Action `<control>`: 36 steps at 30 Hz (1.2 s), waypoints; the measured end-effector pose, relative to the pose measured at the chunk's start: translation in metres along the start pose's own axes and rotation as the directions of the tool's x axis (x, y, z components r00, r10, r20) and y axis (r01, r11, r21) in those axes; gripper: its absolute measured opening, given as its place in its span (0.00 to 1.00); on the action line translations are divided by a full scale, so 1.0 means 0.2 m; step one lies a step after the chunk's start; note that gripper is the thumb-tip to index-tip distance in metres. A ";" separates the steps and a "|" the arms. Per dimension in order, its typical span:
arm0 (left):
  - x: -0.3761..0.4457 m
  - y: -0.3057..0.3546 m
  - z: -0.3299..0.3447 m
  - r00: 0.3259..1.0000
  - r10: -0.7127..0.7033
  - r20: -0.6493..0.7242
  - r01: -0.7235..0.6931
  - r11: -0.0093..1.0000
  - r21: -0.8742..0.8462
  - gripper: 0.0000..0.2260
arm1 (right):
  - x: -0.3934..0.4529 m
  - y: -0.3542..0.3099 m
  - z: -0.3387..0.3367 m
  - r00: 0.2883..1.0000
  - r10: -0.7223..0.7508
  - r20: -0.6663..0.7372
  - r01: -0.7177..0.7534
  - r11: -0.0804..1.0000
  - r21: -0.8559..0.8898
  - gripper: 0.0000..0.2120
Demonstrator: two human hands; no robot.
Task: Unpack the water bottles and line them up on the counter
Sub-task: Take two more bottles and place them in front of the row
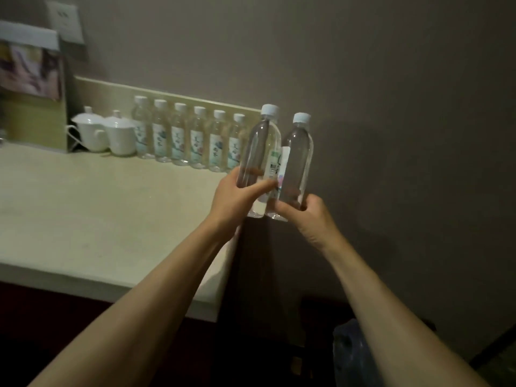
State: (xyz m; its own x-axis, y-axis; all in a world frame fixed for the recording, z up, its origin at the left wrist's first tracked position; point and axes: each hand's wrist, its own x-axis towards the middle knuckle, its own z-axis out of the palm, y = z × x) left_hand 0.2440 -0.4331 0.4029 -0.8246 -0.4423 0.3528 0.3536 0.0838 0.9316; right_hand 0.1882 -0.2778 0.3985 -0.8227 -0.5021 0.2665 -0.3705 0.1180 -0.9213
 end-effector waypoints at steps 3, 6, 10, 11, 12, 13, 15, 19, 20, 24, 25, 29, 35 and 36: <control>0.00 0.05 -0.25 0.997 0.067 0.035 -0.071 0.989 0.129 0.16 | 0.03 -0.06 0.22 1.000 0.000 0.032 0.000 1.000 -0.011 0.21; 0.00 0.07 -0.45 0.989 0.108 0.101 -0.134 0.946 0.297 0.20 | 0.07 -0.09 0.40 0.998 0.003 0.063 -0.003 1.000 -0.008 0.16; 0.05 0.07 -0.68 0.981 0.034 0.189 -0.100 0.929 0.355 0.21 | 0.18 -0.10 0.57 0.997 0.050 0.059 -0.046 0.997 -0.066 0.23; 0.06 0.07 -0.72 0.981 0.001 0.194 -0.073 0.929 0.364 0.21 | 0.22 -0.10 0.59 0.996 0.052 0.069 -0.045 0.994 -0.099 0.26; 0.08 0.07 -0.77 0.980 -0.030 0.197 -0.047 0.925 0.377 0.23 | 0.26 -0.11 0.61 0.995 0.051 0.090 -0.039 0.991 -0.130 0.27; 0.11 0.06 -0.80 0.980 -0.059 0.190 -0.020 0.921 0.390 0.24 | 0.31 -0.11 0.64 0.992 0.052 0.116 -0.034 0.988 -0.148 0.28; 0.17 0.04 -0.87 0.978 -0.102 0.179 0.024 0.919 0.393 0.25 | 0.41 -0.10 0.69 0.986 0.057 0.160 -0.032 0.987 -0.155 0.28; 0.28 0.04 -0.96 0.975 -0.173 0.137 0.099 0.898 0.430 0.36 | 0.57 -0.07 0.81 0.977 0.025 0.210 -0.005 0.996 -0.092 0.28; 0.30 0.04 -0.98 0.976 -0.178 0.126 0.105 0.891 0.442 0.34 | 0.61 -0.07 0.83 0.974 0.013 0.228 0.005 0.997 -0.078 0.27; 0.40 0.00 -1.08 0.977 -0.187 0.103 0.124 0.891 0.437 0.21 | 0.74 -0.12 0.89 0.939 -0.025 0.344 0.051 0.996 -0.067 0.19; 0.43 -0.01 -1.10 0.974 -0.194 0.115 0.125 0.889 0.440 0.22 | 0.76 -0.12 0.90 0.935 -0.029 0.354 0.055 0.997 -0.062 0.19; 0.53 -0.03 -1.18 0.963 -0.200 0.181 0.086 0.863 0.497 0.30 | 0.85 -0.09 0.97 0.922 -0.034 0.386 0.046 0.999 -0.022 0.21; 0.70 -0.11 -1.31 0.954 -0.231 0.190 0.105 0.853 0.511 0.25 | 0.98 -0.05 1.11 0.929 -0.007 0.369 0.027 0.998 -0.049 0.20; 0.73 -0.11 -1.34 0.952 -0.233 0.197 0.100 0.848 0.521 0.23 | 1.00 -0.04 1.14 0.931 0.001 0.365 0.022 0.998 -0.058 0.21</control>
State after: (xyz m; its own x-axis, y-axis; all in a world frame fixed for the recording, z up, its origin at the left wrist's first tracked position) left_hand 0.2333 -0.7390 0.4098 -0.9546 -0.2653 0.1356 -0.0131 0.4921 0.8704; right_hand 0.1243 -0.5739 0.3947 -0.6089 -0.7801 0.1441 -0.4125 0.1562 -0.8975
